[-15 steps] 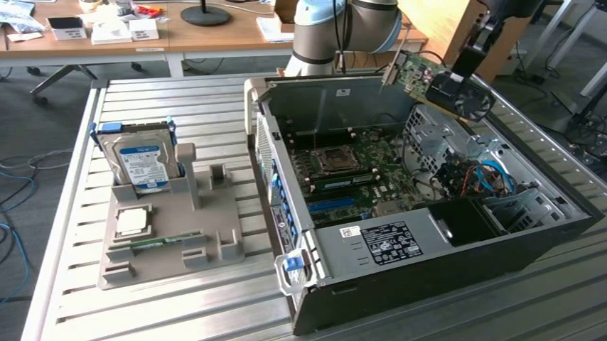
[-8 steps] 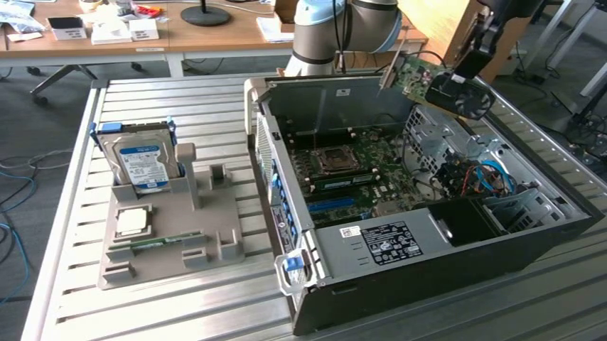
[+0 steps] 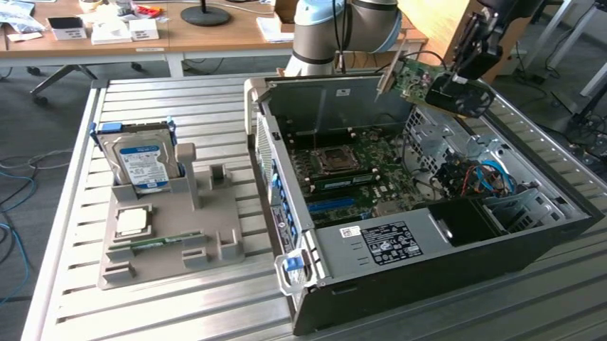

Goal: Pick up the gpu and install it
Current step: 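Insert the gpu into the slot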

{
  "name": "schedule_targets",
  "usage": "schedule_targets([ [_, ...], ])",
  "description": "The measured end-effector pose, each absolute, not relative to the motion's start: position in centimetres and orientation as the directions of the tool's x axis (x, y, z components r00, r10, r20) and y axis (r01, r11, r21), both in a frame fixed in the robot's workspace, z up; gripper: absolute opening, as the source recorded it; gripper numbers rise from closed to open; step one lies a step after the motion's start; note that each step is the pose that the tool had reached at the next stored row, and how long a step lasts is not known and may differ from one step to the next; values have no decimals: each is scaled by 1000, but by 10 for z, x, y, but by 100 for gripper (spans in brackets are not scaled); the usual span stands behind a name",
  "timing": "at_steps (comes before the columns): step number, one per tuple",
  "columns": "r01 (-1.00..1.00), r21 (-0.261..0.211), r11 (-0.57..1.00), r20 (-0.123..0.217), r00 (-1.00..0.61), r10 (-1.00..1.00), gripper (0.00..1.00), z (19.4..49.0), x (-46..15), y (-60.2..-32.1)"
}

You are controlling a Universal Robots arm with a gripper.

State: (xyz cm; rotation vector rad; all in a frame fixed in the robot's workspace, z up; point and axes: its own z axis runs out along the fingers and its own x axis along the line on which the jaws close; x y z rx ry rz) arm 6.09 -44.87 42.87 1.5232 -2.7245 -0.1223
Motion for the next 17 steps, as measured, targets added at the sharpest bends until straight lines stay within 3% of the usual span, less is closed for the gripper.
schedule_targets([
  [11,-932,77,355,-23,-357,-934,27,429,61,-449],
  [13,-965,77,250,-23,-252,-967,27,429,61,-449],
  [17,-980,77,182,-23,-185,-983,27,429,61,-449],
])
